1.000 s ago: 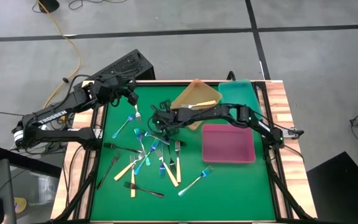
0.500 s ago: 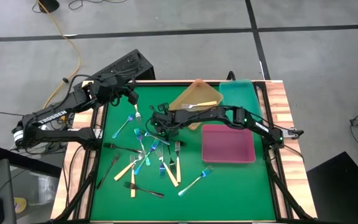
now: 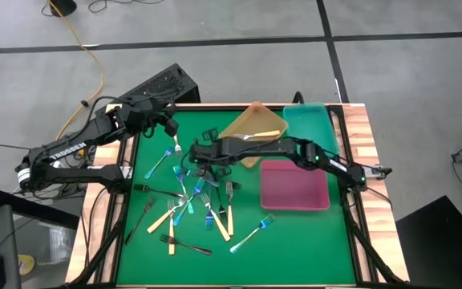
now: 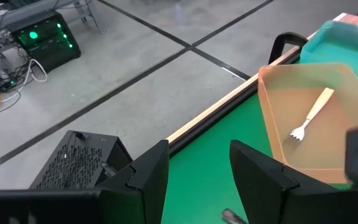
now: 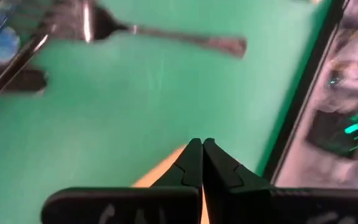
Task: Sort silverware by color (type)
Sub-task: Put the black fork into the blue bin
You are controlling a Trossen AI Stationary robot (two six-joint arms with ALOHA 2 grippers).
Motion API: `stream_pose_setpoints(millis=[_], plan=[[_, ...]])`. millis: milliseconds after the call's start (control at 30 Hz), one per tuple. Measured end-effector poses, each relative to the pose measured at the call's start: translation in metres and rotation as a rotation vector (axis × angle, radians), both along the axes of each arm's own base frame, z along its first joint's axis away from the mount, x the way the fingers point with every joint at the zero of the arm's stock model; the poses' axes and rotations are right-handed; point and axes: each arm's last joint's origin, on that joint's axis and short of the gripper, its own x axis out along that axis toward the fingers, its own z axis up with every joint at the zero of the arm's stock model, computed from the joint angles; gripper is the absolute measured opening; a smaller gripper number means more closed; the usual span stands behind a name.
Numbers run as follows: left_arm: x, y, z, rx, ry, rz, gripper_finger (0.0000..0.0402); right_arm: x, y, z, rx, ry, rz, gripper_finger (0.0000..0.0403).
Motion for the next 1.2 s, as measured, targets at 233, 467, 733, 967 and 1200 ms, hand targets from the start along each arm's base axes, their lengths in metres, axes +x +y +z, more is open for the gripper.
stream_pose_setpoints(millis=[233,467,733,967,1200], plan=[[-0.001,0.000,-0.001,0.015,0.027,0.013,0.0156,-0.036,-0.066,0.022,0.029,0.064,-0.237,0.0020],[-0.001,0.000,-0.001,0.014,0.025,0.010,0.0156,-0.046,-0.094,0.026,0.361,-0.035,-0.284,0.0019],[-0.001,0.000,-0.001,0.014,0.027,0.009,0.0156,-0.014,-0.046,0.032,0.461,-0.223,-0.117,0.0037],[-0.001,0.000,-0.001,0.011,0.040,0.004,0.0156,0.000,0.000,0.035,0.464,-0.259,0.063,0.0064],[-0.002,0.000,-0.002,0.001,0.043,0.007,0.0156,0.002,0.021,0.035,0.534,-0.270,0.037,0.0132]])
